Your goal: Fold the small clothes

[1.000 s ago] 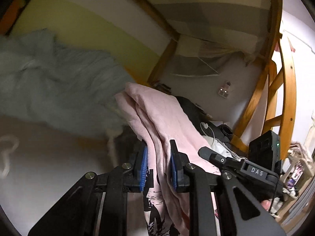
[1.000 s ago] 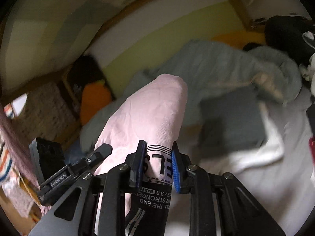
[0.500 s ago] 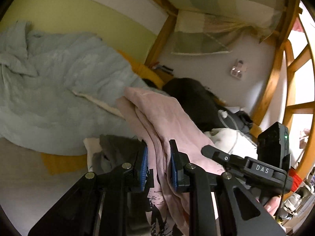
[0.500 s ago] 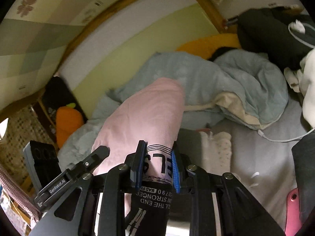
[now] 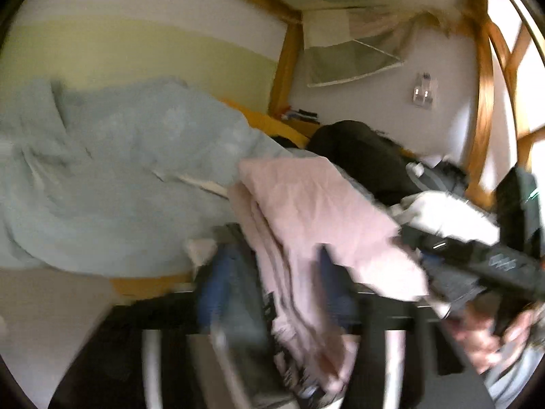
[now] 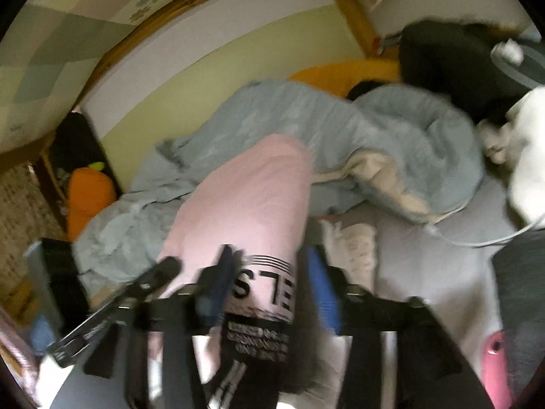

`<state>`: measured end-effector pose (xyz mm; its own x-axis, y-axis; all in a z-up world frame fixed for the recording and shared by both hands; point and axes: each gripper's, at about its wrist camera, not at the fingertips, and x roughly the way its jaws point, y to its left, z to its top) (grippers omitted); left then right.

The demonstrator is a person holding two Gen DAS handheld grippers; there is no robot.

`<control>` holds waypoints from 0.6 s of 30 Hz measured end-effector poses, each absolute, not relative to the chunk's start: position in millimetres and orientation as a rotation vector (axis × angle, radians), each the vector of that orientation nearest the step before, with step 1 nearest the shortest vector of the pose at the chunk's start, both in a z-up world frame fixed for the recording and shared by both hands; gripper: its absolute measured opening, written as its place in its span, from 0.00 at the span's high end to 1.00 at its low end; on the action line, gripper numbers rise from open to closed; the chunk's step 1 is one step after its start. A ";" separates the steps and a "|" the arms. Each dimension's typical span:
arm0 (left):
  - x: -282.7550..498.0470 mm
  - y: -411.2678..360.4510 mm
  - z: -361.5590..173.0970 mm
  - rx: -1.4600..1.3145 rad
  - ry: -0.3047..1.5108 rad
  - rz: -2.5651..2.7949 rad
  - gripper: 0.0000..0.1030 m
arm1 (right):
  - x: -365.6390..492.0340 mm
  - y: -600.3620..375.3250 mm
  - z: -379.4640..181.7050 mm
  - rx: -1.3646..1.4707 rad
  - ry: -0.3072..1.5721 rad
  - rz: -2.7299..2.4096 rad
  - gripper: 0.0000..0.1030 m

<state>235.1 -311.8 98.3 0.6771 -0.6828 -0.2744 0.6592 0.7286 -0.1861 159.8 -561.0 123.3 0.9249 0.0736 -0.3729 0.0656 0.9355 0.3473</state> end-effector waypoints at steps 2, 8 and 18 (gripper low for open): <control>215.3 -301.7 99.3 -0.053 0.256 -0.669 0.00 | 135.2 -556.9 125.7 0.314 0.310 -0.029 0.13; 162.6 -269.3 86.0 -0.113 0.163 -0.636 0.00 | 66.6 -548.1 126.3 0.250 0.107 -0.180 0.00; 92.7 -261.6 66.4 0.028 0.037 -0.552 0.00 | 18.6 -514.1 86.5 0.129 0.012 -0.266 0.00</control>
